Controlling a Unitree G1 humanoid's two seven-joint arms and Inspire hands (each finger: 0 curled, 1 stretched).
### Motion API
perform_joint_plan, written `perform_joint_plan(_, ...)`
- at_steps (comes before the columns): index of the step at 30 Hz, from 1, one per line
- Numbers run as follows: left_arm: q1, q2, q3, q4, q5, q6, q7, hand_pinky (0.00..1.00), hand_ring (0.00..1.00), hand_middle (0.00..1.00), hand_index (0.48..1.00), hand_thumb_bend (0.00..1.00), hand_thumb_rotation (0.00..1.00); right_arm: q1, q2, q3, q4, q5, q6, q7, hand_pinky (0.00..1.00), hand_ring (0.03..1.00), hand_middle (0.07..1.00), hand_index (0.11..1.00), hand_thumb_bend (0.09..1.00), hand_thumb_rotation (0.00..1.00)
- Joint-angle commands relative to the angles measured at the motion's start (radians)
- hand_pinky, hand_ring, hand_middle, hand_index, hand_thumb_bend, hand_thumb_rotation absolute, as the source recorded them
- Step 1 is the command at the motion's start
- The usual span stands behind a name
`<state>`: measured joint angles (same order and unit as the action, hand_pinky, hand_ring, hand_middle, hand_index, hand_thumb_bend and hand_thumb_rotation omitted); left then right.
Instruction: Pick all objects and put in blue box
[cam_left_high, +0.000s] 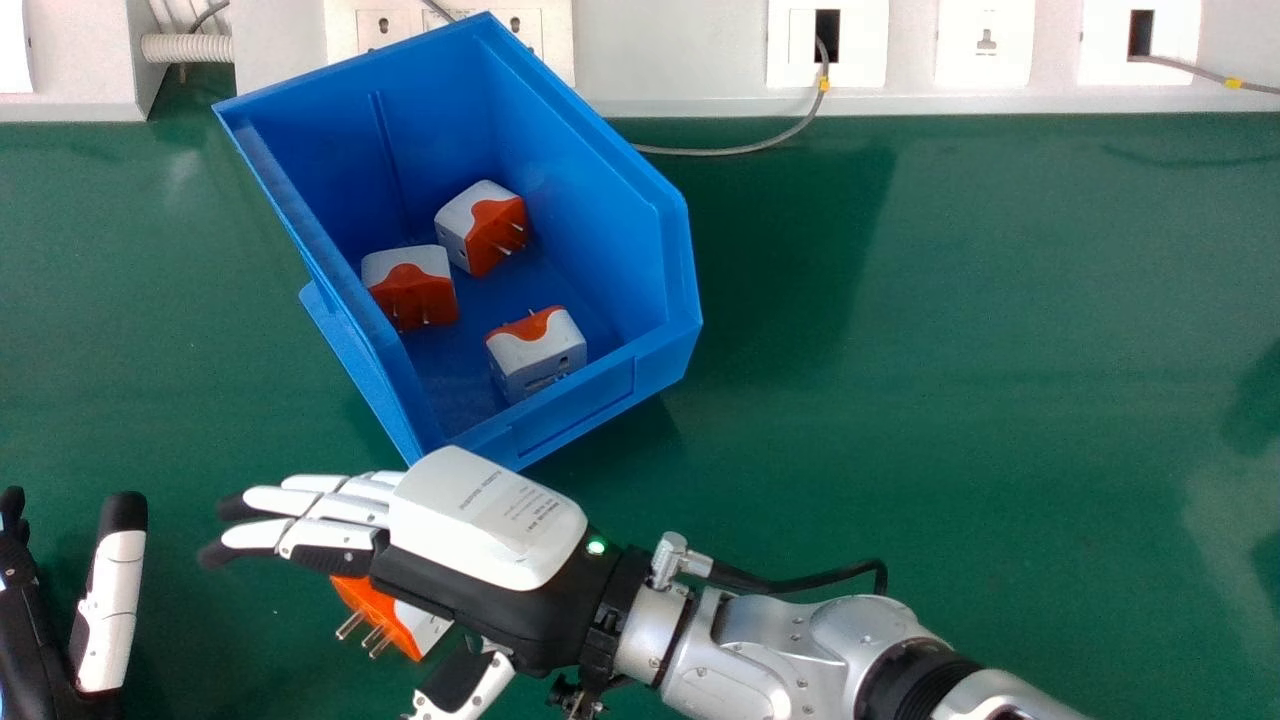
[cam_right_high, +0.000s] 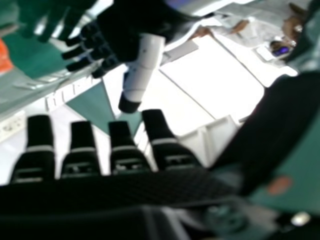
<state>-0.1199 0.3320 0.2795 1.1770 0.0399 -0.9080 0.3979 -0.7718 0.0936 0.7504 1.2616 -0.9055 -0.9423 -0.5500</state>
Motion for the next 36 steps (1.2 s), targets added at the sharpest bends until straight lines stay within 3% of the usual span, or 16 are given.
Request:
perform_joint_plan(1,0.032,-0.010,-0.001,0.028,-0.002,0.043,-0.005,0.99,0.97,0.96,0.941,0.93,0.94,-0.022,0.021,-0.001,0.003,0.016,0.008,0.007,0.80,0.904,0.921,0.848,0.864,0.57)
perform_joint_plan(3,0.031,-0.013,0.003,0.028,-0.009,0.040,-0.011,0.99,0.97,0.97,0.979,0.93,0.94,-0.021,0.022,0.000,0.005,0.014,0.014,0.010,0.80,0.905,0.923,0.849,0.862,0.56)
perform_joint_plan(4,0.031,-0.014,0.003,0.028,-0.009,0.036,-0.007,0.99,0.97,0.96,0.946,0.92,0.94,-0.020,0.022,-0.002,0.008,0.019,0.018,0.021,0.80,0.902,0.922,0.847,0.861,0.55)
perform_joint_plan(5,0.031,-0.015,0.004,0.028,-0.008,0.033,-0.004,1.00,0.96,0.96,0.879,0.91,0.93,-0.019,0.021,-0.004,0.010,0.022,0.020,0.029,0.80,0.903,0.923,0.849,0.861,0.54)
perform_joint_plan(6,0.031,-0.015,0.004,0.028,-0.008,0.033,-0.004,1.00,0.96,0.95,0.878,0.91,0.92,-0.018,0.021,-0.005,0.011,0.023,0.023,0.033,0.81,0.905,0.924,0.850,0.863,0.53)
perform_joint_plan(10,0.030,-0.013,0.003,0.030,-0.008,0.037,-0.010,1.00,0.96,0.96,0.946,0.92,0.93,-0.023,0.018,-0.013,0.020,0.031,0.041,0.064,0.82,0.910,0.929,0.855,0.862,0.51)
perform_joint_plan(11,0.030,-0.014,0.006,0.030,-0.014,0.036,-0.018,1.00,0.96,0.96,0.962,0.92,0.93,-0.025,0.018,-0.014,0.022,0.031,0.047,0.069,0.82,0.911,0.930,0.856,0.861,0.50)
perform_joint_plan(18,0.032,-0.017,0.012,0.030,-0.021,0.032,-0.031,1.00,0.94,0.96,0.992,0.94,0.93,-0.047,0.015,-0.012,0.032,0.019,0.103,0.089,0.83,0.915,0.939,0.864,0.860,0.49)
perform_joint_plan(20,0.032,-0.017,0.012,0.030,-0.017,0.037,-0.024,1.00,0.94,0.96,0.998,0.93,0.92,-0.052,0.014,-0.008,0.034,0.016,0.117,0.098,0.83,0.921,0.946,0.871,0.882,0.50)
perform_joint_plan(25,0.032,-0.017,0.014,0.030,-0.018,0.039,-0.030,1.00,0.96,0.95,1.000,0.94,0.93,-0.064,0.016,-0.002,0.037,0.012,0.138,0.097,0.84,0.921,0.946,0.874,0.926,0.44)
perform_joint_plan(28,0.033,-0.013,0.009,0.030,-0.010,0.042,-0.025,0.99,0.97,0.96,1.000,0.95,0.93,-0.071,0.020,-0.004,0.039,0.016,0.146,0.097,0.85,0.928,0.948,0.870,0.937,0.43)
perform_joint_plan(32,0.035,-0.010,0.001,0.030,0.005,0.036,-0.003,0.98,0.98,0.98,0.990,0.92,0.94,-0.074,0.031,-0.016,0.045,0.031,0.160,0.116,0.85,0.930,0.951,0.872,0.944,0.43)
perform_joint_plan(36,0.031,-0.015,0.006,0.032,-0.013,0.038,-0.016,0.99,0.98,0.97,0.996,0.94,0.93,-0.068,0.046,-0.035,0.051,0.052,0.185,0.164,0.85,0.932,0.956,0.883,0.954,0.42)
